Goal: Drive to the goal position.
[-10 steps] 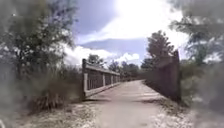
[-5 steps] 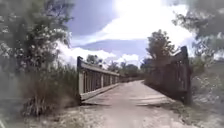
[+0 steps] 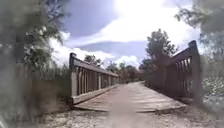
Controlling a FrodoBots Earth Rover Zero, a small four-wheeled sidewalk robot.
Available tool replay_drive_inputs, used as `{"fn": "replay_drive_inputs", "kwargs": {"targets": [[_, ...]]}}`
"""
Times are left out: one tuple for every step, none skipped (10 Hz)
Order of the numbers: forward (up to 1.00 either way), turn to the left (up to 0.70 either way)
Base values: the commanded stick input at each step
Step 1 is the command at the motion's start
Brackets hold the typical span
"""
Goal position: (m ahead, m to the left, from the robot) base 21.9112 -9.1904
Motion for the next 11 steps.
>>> {"fn": "replay_drive_inputs", "kwargs": {"targets": [[0.70,0.00],[0.70,0.00],[0.70,0.00],[0.70,0.00],[0.70,0.00],[0.70,0.00],[0.70,0.00],[0.70,0.00],[0.70,0.00],[0.70,0.00],[0.70,0.00]]}}
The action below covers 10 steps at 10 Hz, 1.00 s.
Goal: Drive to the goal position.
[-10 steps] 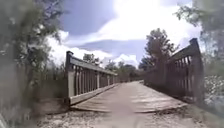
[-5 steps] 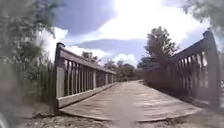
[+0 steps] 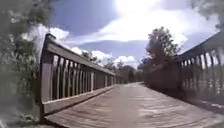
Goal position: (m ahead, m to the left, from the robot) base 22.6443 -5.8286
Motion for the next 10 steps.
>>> {"fn": "replay_drive_inputs", "kwargs": {"targets": [[0.70,0.00],[0.70,0.00],[0.70,0.00],[0.70,0.00],[0.70,0.00],[0.70,0.00],[0.70,0.00],[0.70,0.00],[0.70,0.00],[0.70,0.00]]}}
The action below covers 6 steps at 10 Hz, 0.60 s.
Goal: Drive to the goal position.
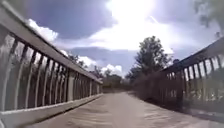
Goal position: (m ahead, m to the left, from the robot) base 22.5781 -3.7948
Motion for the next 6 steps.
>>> {"fn": "replay_drive_inputs", "kwargs": {"targets": [[0.70,0.00],[0.70,0.00],[0.70,0.00],[0.70,0.00],[0.70,0.00],[0.70,0.00]]}}
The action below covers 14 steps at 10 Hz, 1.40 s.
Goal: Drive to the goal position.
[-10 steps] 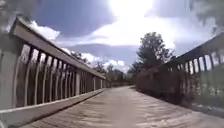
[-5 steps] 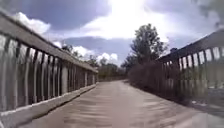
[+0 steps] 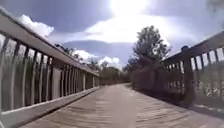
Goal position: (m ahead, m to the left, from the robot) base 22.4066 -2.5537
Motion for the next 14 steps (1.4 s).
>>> {"fn": "replay_drive_inputs", "kwargs": {"targets": [[0.70,0.00],[0.70,0.00],[0.70,0.00],[0.70,0.00],[0.70,0.00],[0.70,0.00],[0.70,0.00],[0.70,0.00],[0.70,0.00],[0.70,0.00],[0.70,0.00],[0.70,0.00],[0.70,0.00],[0.70,0.00]]}}
